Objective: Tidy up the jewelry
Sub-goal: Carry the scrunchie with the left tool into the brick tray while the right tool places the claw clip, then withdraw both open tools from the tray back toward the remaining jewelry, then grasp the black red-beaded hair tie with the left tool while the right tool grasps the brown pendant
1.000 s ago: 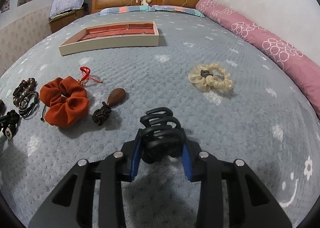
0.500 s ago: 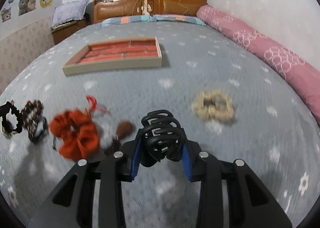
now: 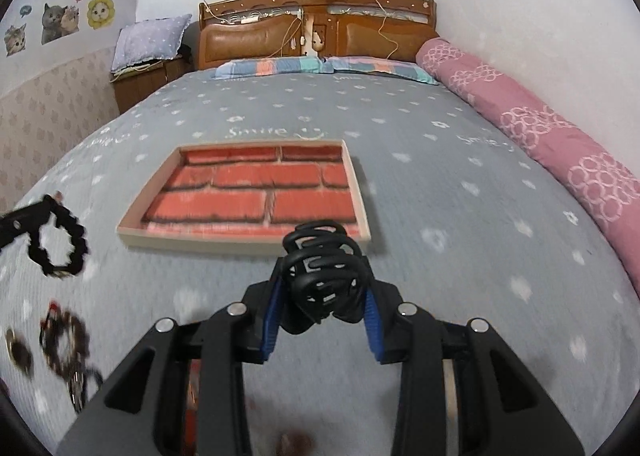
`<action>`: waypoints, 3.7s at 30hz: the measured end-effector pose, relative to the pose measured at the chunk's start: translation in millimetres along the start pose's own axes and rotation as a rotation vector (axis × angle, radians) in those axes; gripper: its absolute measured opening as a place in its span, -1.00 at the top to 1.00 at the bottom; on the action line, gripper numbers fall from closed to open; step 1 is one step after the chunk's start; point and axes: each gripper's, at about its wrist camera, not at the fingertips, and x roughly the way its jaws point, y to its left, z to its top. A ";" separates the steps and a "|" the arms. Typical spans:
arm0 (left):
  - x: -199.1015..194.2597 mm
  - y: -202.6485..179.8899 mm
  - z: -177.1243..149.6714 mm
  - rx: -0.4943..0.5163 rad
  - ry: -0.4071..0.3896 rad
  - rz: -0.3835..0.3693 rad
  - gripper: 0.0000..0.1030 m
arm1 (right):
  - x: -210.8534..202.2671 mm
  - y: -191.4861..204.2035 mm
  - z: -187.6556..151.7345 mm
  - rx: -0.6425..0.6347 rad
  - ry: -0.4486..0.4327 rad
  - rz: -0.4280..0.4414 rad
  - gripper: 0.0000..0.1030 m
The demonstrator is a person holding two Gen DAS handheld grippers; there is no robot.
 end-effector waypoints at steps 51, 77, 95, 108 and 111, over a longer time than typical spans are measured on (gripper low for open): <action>58.5 31.2 32.5 0.009 0.016 0.086 -0.86 | 68.6 -8.8 44.7 -0.013 0.022 0.002 -0.32; -83.8 77.2 -76.5 -0.034 -0.005 0.161 -0.91 | -66.7 -20.1 -51.8 0.050 0.013 0.011 -0.51; -71.7 107.7 -123.5 -0.029 0.038 0.224 -0.89 | -53.5 -28.7 -113.7 0.080 0.110 0.010 -0.51; -48.8 118.2 -138.3 -0.041 0.078 0.209 -0.76 | -31.9 -12.7 -141.4 0.058 0.174 0.008 -0.49; -43.0 120.6 -141.1 -0.046 0.088 0.203 -0.72 | -27.9 -13.1 -146.6 0.064 0.188 0.008 -0.46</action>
